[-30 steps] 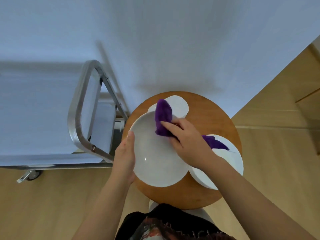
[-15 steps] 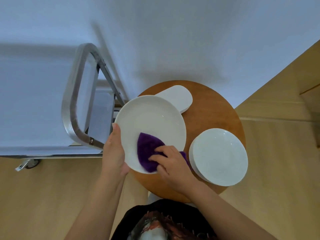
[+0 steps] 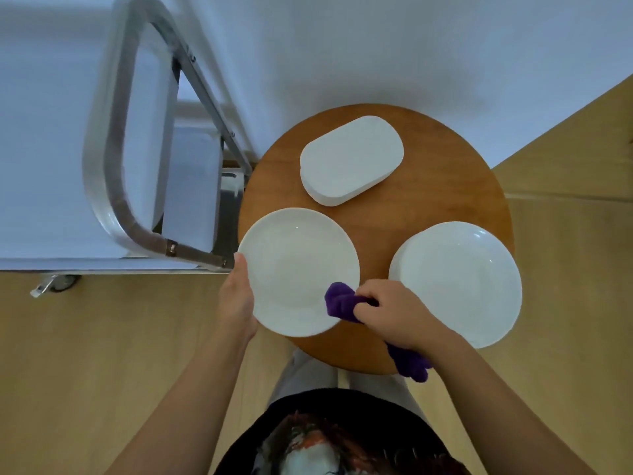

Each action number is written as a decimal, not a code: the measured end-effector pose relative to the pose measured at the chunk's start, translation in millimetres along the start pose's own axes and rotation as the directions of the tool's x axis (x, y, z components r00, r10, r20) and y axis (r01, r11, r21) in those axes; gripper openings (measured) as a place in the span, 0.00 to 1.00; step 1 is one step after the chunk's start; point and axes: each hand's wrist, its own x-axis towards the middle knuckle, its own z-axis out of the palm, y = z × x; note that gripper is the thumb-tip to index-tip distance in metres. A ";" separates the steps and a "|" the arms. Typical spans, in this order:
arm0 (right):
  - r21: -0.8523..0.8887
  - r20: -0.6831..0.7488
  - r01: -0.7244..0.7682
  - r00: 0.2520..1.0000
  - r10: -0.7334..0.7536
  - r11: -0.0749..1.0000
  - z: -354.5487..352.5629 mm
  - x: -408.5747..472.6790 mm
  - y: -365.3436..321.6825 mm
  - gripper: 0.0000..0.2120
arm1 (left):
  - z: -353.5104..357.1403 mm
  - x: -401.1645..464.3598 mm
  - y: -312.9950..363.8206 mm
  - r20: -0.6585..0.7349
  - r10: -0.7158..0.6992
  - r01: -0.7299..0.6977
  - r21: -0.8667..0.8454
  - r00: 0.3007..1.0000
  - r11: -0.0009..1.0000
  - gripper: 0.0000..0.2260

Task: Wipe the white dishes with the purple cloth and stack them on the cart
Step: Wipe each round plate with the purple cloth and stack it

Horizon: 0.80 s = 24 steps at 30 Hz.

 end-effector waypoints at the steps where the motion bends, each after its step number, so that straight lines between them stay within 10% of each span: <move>1: 0.045 0.032 -0.022 0.999 0.020 0.999 5.1 1.8 3.0 0.09 | 1.0 6.3 -6.1 0.026 -0.032 0.032 -0.009 0.999 0.999 0.20; 17: 0.345 -0.278 -0.139 0.930 0.242 0.928 42.6 6.8 36.2 0.06 | 34.5 60.5 -43.4 0.069 -0.180 0.179 0.022 0.981 0.984 0.26; 24: 0.461 -0.332 -0.105 0.900 0.281 0.881 35.0 16.3 39.9 0.06 | 17.5 73.6 -63.2 -0.073 0.124 -0.075 0.471 0.990 0.879 0.17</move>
